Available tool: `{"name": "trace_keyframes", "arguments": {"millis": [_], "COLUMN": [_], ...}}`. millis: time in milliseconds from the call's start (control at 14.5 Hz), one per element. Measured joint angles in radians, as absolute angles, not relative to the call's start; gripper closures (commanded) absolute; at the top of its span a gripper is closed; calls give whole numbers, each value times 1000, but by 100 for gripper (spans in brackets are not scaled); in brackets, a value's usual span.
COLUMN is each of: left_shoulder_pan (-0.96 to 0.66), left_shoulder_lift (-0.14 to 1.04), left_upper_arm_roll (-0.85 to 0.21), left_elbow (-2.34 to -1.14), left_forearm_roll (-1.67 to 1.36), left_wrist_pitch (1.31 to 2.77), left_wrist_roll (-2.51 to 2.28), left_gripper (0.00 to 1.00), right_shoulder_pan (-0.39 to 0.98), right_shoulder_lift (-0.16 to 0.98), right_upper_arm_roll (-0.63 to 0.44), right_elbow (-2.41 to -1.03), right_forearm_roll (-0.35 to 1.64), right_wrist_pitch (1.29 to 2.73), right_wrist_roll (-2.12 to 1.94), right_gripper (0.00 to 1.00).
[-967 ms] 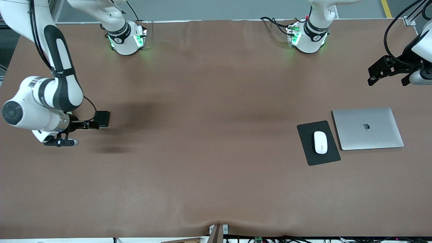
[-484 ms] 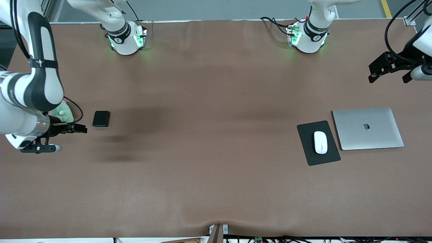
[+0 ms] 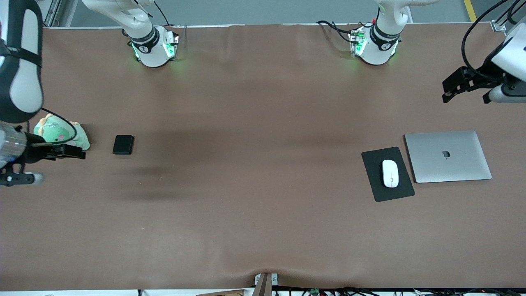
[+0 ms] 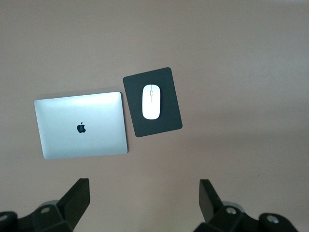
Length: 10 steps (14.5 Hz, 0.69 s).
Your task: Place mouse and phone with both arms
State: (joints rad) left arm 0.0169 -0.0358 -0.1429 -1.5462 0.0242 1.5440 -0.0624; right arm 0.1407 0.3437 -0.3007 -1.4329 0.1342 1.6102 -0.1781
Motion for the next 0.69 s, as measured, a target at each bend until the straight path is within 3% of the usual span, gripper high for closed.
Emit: {"name": "trace_keyframes", "arguments": {"millis": [346, 691], "left_shoulder_pan": [17, 17], "left_shoulder_lift": [-35, -35], "left_upper_arm_roll": [-152, -152], "left_elbow": [-1578, -1570], "left_forearm_roll": [24, 24], "left_wrist_pitch": [1575, 1580], "left_wrist_roll": [-62, -62], "left_gripper": [0, 0], "right_shoulder_pan": [96, 68], "right_shoulder_lift": [327, 257], "right_upper_arm_roll": [-281, -226], "right_elbow": [-1355, -1283], "right_forearm_roll": [131, 130], "right_wrist_pitch": [1533, 1364], "right_wrist_roll": [-179, -181], "right_gripper": [0, 0]}}
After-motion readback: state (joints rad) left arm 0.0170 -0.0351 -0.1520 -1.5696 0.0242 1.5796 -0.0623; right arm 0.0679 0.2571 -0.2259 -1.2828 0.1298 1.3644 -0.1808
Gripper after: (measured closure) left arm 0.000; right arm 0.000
